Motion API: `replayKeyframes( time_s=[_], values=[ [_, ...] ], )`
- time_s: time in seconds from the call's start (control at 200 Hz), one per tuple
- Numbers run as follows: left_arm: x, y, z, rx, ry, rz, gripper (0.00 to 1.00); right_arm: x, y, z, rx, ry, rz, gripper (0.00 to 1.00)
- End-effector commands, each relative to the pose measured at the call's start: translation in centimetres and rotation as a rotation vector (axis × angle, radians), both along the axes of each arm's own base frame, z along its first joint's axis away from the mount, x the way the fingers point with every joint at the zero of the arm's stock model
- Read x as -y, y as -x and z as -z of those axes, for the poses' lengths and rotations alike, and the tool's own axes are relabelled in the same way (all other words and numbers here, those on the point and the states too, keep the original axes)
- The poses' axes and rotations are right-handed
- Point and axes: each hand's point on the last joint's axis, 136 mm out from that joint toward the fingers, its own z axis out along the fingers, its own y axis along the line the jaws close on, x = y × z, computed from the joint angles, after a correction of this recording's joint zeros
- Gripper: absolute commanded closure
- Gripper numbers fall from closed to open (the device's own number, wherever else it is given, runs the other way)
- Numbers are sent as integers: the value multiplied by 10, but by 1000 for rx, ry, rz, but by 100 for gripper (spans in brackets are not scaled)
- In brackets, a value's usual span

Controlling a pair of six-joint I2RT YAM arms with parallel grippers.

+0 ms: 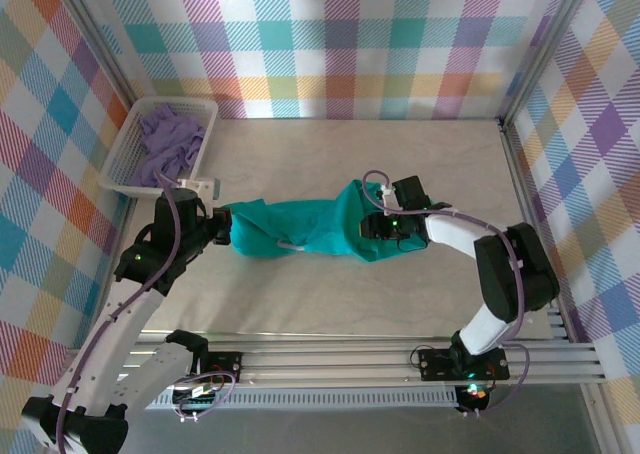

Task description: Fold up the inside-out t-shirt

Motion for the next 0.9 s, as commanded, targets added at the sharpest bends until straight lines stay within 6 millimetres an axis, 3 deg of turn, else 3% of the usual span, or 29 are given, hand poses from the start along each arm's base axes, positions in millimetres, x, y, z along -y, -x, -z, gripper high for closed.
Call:
replayKeyframes(
  time_s=[0.0,0.3,0.47,0.625,0.895],
  values=[
    [0,-3,-3,22,5,6,100,-14,-18,-7,22,-66,-14,48],
    [0,-3,-2,23,4,9,100,-27,-35,-5,17,-101,-34,49],
    [0,-2,-1,21,2,9,100,-34,-35,1,-17,-127,-47,57],
    [0,-3,-1,20,2,10,100,-26,-29,-1,-2,-99,-38,65],
    [1,-3,-1,20,3,12,100,-14,-17,-5,12,-52,-39,59]
  ],
)
